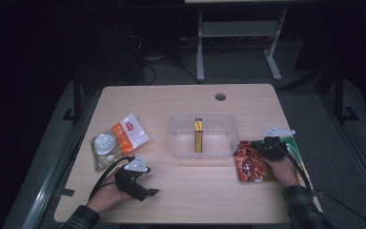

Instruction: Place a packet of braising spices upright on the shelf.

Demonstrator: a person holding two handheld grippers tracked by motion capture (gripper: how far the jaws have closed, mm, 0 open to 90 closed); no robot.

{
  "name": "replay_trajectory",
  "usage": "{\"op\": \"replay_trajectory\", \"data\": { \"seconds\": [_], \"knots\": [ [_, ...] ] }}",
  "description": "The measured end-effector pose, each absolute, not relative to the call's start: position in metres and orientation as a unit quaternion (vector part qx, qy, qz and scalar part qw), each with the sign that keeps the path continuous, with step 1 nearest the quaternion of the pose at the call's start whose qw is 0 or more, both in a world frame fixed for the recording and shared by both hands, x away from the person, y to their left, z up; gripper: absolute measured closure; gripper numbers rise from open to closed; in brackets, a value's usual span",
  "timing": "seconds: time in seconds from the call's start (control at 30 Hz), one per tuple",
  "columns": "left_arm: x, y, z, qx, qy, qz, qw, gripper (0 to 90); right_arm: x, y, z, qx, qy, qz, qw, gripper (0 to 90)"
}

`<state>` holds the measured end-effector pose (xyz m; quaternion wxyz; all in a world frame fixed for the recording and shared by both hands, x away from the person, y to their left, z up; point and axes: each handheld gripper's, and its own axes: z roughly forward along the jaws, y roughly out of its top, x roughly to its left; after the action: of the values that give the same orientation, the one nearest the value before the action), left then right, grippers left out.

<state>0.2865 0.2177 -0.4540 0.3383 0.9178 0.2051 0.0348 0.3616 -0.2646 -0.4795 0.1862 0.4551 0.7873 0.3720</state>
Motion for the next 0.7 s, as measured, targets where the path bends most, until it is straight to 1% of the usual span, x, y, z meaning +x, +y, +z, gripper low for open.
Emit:
{"op": "replay_trajectory", "data": {
  "seconds": [0.33,0.57,0.7],
  "knots": [
    [0.286,0.217,-0.454,0.918,0.204,0.034,0.337,14.5,0.335,-0.263,-0.479,0.434,0.799,0.378,0.173,90.0],
    [0.286,0.216,-0.454,0.916,0.206,0.034,0.342,14.5,0.326,-0.261,-0.478,0.427,0.804,0.375,0.175,90.0],
    [0.285,0.216,-0.454,0.915,0.209,0.033,0.345,14.5,0.322,-0.261,-0.478,0.427,0.803,0.381,0.168,90.0]
  ]
}}
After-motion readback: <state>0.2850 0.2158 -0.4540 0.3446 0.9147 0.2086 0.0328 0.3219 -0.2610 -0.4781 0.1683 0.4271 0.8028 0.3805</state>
